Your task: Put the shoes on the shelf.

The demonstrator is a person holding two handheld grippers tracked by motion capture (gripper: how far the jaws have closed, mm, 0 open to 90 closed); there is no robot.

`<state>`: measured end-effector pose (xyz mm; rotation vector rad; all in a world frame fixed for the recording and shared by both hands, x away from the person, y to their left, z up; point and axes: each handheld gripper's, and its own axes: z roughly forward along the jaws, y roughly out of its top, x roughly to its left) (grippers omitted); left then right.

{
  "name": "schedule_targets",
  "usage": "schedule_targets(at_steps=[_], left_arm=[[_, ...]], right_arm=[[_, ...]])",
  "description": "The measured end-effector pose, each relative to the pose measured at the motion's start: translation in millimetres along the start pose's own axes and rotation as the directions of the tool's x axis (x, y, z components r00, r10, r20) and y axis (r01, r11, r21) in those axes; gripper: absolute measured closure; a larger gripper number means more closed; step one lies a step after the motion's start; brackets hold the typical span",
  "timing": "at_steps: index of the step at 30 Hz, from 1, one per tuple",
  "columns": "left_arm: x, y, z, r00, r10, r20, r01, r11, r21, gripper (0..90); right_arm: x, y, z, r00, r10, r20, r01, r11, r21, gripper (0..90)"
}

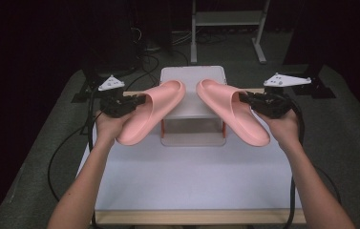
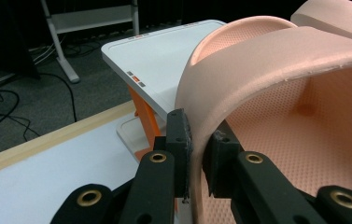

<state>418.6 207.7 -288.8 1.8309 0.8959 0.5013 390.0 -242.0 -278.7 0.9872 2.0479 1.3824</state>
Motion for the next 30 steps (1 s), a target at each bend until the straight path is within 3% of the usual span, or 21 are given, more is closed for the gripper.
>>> schedule_targets(at_steps=[7, 14, 30], left_arm=[[6.2, 7.3, 7.9, 0.9999, -0.012, -0.01, 0.012, 0.9999, 0.006, 81.6], [7.9, 18.6, 18.1, 0.9997, 0.004, -0.022, -0.004, 0.9999, 0.017, 81.6], [16.9, 28.8, 48.4, 0.999, -0.024, -0.038, 0.026, 0.9985, 0.049, 81.4]], right_arm=[[-4.8, 10.2, 11.9, 0.9999, -0.001, 0.016, 0.001, 1.0, 0.013, 82.3], [-11.1, 18.5, 23.2, 0.9994, 0.007, 0.034, -0.008, 1.0, 0.022, 82.2], [-21.3, 27.5, 53.2, 0.9963, 0.026, 0.082, -0.03, 0.998, 0.058, 82.0]])
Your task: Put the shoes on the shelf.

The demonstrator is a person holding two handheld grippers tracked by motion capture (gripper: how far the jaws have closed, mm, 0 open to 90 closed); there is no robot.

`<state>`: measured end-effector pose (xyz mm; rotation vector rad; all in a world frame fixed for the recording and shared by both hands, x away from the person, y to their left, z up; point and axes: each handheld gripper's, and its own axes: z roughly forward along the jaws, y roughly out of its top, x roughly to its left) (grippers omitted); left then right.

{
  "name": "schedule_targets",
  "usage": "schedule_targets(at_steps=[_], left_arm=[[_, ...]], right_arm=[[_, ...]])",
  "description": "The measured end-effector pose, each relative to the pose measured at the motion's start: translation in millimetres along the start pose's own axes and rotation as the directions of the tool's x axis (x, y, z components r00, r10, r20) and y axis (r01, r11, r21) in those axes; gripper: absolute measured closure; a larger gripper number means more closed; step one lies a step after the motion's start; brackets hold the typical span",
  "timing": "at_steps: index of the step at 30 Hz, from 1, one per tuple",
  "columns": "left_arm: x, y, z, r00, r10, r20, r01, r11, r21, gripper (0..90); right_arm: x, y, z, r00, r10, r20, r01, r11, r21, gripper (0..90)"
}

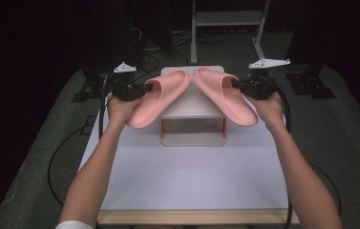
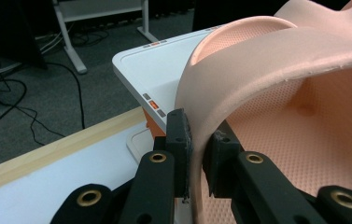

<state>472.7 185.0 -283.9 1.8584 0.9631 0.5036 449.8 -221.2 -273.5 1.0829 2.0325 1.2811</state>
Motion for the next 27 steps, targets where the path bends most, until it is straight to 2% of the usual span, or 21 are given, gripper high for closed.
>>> schedule_targets(at_steps=[10, 15, 20, 27], left_arm=[[0.7, 10.3, 8.2, 0.9999, -0.007, -0.008, 0.007, 1.0, -0.006, 81.2], [2.1, 17.0, 13.2, 0.9995, -0.01, -0.03, 0.01, 1.0, -0.001, 81.2], [4.2, 21.0, 20.2, 0.999, -0.028, -0.035, 0.028, 0.9996, -0.001, 81.3], [-0.4, 25.4, 29.7, 0.9988, -0.032, -0.038, 0.033, 0.9994, 0.009, 80.6]], right_arm=[[-4.6, 5.2, 13.8, 0.9995, 0.021, 0.024, -0.022, 1.0, 0.012, 81.8], [-5.3, 7.1, 20.4, 0.9991, 0.022, 0.036, -0.022, 1.0, 0.015, 81.8], [-7.9, 10.2, 25.4, 0.9981, 0.043, 0.043, -0.044, 0.999, 0.01, 81.5], [-11.6, 9.5, 31.1, 0.9957, 0.076, 0.053, -0.077, 0.997, 0.013, 80.8]])
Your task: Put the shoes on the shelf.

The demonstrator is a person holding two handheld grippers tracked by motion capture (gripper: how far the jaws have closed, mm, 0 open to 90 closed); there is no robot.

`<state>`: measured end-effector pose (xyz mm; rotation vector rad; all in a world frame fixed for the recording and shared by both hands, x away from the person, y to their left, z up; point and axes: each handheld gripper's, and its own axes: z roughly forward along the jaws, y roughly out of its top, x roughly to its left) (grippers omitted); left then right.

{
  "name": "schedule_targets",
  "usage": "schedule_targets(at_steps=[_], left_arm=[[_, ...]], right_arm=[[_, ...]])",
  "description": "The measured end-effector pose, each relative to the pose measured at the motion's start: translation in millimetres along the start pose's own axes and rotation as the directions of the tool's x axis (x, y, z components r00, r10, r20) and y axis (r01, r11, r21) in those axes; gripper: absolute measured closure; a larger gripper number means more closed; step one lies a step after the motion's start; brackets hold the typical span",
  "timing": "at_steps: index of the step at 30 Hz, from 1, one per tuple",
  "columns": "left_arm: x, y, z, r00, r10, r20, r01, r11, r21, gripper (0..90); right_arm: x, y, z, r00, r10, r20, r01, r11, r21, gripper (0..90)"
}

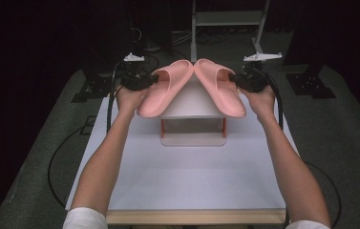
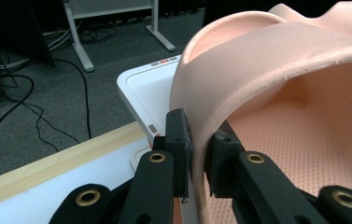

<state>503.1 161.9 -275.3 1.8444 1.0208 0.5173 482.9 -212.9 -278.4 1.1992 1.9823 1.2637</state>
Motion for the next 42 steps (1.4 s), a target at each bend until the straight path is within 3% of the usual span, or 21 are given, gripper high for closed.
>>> schedule_targets(at_steps=[21, 25, 42], left_arm=[[-6.4, 0.6, 14.1, 0.9996, -0.025, 0.01, 0.025, 0.9993, 0.027, 75.7], [-11.0, -1.0, 18.0, 0.9999, -0.009, 0.007, 0.009, 0.999, 0.044, 73.4], [-17.0, -1.4, 24.0, 0.999, -0.04, 0.02, 0.039, 0.9983, 0.044, 69.3]], right_arm=[[0.6, -1.1, 8.6, 0.9987, 0.051, 0.006, -0.051, 0.999, 0.01, 76.8], [2.8, -1.5, 10.3, 0.9988, 0.048, 0.01, -0.048, 0.999, 0.014, 75.5], [8.3, -0.8, 13.2, 0.9987, 0.051, 0.01, -0.051, 0.999, 0.013, 72.7]])
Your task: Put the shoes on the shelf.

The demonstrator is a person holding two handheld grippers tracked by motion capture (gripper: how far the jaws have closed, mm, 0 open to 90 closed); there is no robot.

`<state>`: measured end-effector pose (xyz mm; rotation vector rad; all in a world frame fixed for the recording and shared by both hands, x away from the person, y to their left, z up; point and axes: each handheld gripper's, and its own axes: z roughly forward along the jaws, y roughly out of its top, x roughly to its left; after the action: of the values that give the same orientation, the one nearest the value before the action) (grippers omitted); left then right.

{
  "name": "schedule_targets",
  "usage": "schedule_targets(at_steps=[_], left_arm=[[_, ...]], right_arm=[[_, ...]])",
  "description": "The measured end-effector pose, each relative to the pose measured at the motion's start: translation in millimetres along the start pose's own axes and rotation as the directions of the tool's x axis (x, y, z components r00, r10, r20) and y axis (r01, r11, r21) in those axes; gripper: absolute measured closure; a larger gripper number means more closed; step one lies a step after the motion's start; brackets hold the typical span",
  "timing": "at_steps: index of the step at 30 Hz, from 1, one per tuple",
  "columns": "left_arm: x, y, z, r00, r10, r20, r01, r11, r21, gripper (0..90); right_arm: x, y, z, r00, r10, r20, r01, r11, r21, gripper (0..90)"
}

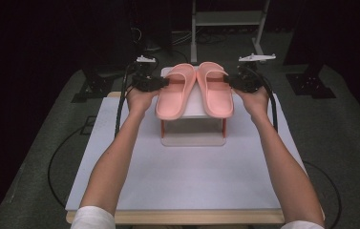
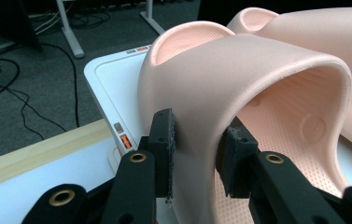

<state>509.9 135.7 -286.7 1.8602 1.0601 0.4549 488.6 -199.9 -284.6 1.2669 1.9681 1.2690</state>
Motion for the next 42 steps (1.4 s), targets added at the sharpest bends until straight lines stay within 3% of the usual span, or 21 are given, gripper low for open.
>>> schedule_targets(at_steps=[26, 34, 42], left_arm=[[-3.2, -0.4, 5.2, 0.9995, -0.032, 0.002, 0.032, 0.9993, -0.021, 68.4], [-2.2, -3.9, 5.7, 0.9974, -0.071, 0.001, 0.071, 0.9964, -0.045, 66.9], [-4.2, -5.2, 4.9, 0.9965, -0.084, 0.006, 0.084, 0.9948, -0.058, 64.8]], right_arm=[[4.6, 0.6, 6.7, 0.9995, 0.024, -0.021, -0.025, 1.0, -0.01, 72.6], [7.8, 1.0, 9.4, 0.9996, 0.02, -0.02, -0.02, 1.0, -0.011, 72.2], [9.8, 1.2, 11.6, 0.9994, 0.022, -0.026, -0.022, 1.0, -0.011, 71.5]])
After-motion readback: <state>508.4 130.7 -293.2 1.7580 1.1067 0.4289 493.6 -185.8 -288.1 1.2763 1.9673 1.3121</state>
